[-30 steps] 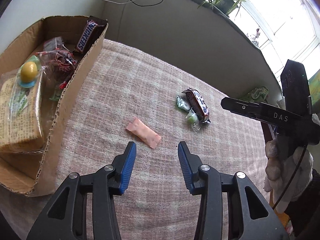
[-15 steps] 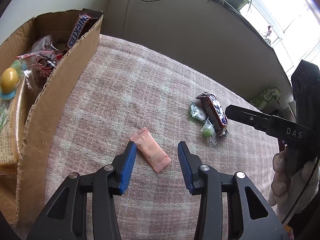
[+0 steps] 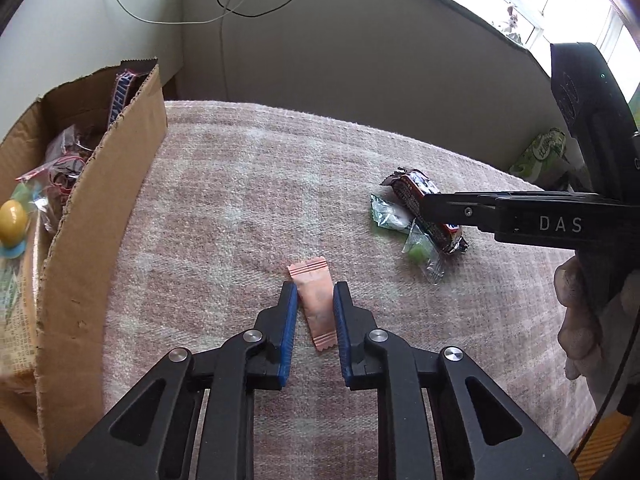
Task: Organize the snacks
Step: 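Move the left gripper onto the pink wrapper while the right approaches the blue-labelled bar, then grasp the pink wrapper with the left gripper while the right grasps the blue-labelled bar, then carry the pink wrapper and blue-labelled bar over the box with both grippers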
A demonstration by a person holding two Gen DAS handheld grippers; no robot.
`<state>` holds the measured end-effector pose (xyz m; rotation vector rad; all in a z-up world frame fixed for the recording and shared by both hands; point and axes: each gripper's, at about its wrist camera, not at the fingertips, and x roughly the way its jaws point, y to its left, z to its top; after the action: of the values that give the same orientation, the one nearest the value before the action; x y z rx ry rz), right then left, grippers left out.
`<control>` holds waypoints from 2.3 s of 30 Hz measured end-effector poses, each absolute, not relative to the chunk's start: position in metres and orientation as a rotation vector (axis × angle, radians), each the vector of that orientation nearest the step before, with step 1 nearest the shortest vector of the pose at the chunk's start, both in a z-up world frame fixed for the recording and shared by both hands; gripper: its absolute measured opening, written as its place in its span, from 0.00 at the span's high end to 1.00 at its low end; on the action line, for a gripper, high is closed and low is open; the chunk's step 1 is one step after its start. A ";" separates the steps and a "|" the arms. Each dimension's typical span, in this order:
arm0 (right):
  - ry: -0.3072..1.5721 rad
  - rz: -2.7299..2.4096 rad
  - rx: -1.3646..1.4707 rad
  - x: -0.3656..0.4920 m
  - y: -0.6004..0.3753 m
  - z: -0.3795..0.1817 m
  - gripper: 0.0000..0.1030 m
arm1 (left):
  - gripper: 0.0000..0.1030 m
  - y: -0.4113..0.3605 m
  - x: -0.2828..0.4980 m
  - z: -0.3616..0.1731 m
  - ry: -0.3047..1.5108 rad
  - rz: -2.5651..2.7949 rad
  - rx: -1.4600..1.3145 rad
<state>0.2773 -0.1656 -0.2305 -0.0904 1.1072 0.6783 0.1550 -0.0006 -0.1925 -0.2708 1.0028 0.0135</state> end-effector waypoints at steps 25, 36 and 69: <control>1.079 0.634 -0.223 0.275 -0.151 -0.235 0.71 | 0.80 -0.029 0.158 -0.191 1.026 0.003 -0.095; 1.047 0.612 -0.177 0.270 -0.173 -0.227 0.71 | 0.83 -0.013 0.145 -0.183 0.978 -0.020 -0.174; 0.952 0.755 -0.164 0.213 -0.054 -0.126 0.71 | 0.83 0.120 0.095 -0.101 0.865 0.065 -0.275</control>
<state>0.2125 -0.0536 -0.1259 -0.1637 0.9523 0.7550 0.0950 0.1198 -0.1011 -0.2753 0.8647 0.0654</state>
